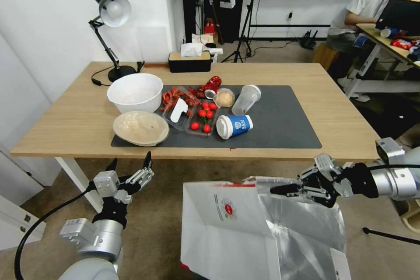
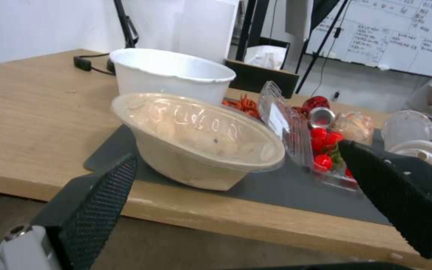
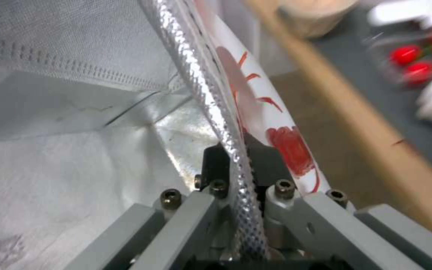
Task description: Pick up the food delivery bag from the floor and place it on the table.
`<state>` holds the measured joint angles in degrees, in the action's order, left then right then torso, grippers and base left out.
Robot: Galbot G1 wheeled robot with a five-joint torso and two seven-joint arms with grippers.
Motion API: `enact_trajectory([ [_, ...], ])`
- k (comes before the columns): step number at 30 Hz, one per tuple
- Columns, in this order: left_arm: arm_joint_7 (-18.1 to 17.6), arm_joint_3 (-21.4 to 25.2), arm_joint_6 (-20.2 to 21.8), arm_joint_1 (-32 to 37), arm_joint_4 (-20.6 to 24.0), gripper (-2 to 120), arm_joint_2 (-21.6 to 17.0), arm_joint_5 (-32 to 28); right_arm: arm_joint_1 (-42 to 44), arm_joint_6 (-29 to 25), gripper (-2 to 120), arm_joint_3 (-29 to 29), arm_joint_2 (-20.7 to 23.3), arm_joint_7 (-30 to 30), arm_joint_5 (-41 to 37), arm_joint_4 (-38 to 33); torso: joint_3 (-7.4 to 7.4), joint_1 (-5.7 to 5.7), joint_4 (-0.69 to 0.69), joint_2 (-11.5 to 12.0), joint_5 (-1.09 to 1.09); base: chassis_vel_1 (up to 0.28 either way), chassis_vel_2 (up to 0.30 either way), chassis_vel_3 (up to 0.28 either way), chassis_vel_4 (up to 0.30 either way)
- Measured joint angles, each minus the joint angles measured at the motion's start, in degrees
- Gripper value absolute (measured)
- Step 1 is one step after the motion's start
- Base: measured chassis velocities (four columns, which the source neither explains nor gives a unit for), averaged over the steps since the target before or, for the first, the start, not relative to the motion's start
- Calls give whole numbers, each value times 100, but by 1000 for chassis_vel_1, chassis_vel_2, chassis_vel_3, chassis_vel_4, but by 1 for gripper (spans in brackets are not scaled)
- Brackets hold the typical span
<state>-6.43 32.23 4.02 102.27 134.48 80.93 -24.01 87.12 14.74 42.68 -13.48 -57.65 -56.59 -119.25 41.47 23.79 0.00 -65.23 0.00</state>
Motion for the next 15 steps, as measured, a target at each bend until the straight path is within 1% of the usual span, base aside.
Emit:
enact_trajectory([
  [2, -30, 8, -3, -12, -6, 100, -15, 0, 0, 14, 0, 81, 20, 451, -416, -28, -5, -4, 0, 9, 0, 0, 0, 0, 0],
  [3, -30, 8, -3, -12, -6, 100, -15, 0, 0, 14, 0, 81, 20, 451, -416, -28, -5, -4, 0, 9, 0, 0, 0, 0, 0],
  [5, -42, 36, -31, 10, -6, 100, -11, -1, 16, 11, 0, 188, 14, 916, -837, -22, -9, -7, 0, 18, 0, 0, 0, 0, 0],
  [6, -42, 36, -31, 10, -6, 100, -11, -1, 16, 11, 0, 188, 14, 916, -837, -22, -9, -7, 0, 18, 0, 0, 0, 0, 0],
  [7, -49, 55, -70, 39, -6, 100, 14, 6, 23, 4, 0, 258, 11, 1073, -1017, 12, -11, -9, 0, 21, 0, 0, 0, 0, 0],
  [8, -66, 71, -111, 68, -5, 100, 60, 28, 54, -5, 0, 430, 4, 1297, -1375, 52, -14, -11, 1, 24, 0, 0, 0, 0, 0],
  [9, -74, 73, -129, 79, -3, 100, 94, 53, 61, -5, 0, 535, -10, 1457, -1670, 45, -15, -12, -1, 27, 0, 0, 0, 0, 0],
  [10, -74, 73, -129, 79, -3, 100, 94, 53, 61, -5, 0, 535, -10, 1457, -1670, 45, -15, -12, -1, 27, 0, 0, 0, 0, 0],
  [13, -93, 67, -148, 81, 0, 100, 158, 99, 30, 16, 0, 772, -95, 1833, -2258, -118, -18, -15, 1, 33, 0, 0, 0, 0, 0],
  [15, -98, 64, -149, 76, 0, 100, 160, 105, 7, 17, 0, 818, -128, 1933, -2386, -183, -20, -16, 0, 34, -1, 0, 0, 0, 0],
])
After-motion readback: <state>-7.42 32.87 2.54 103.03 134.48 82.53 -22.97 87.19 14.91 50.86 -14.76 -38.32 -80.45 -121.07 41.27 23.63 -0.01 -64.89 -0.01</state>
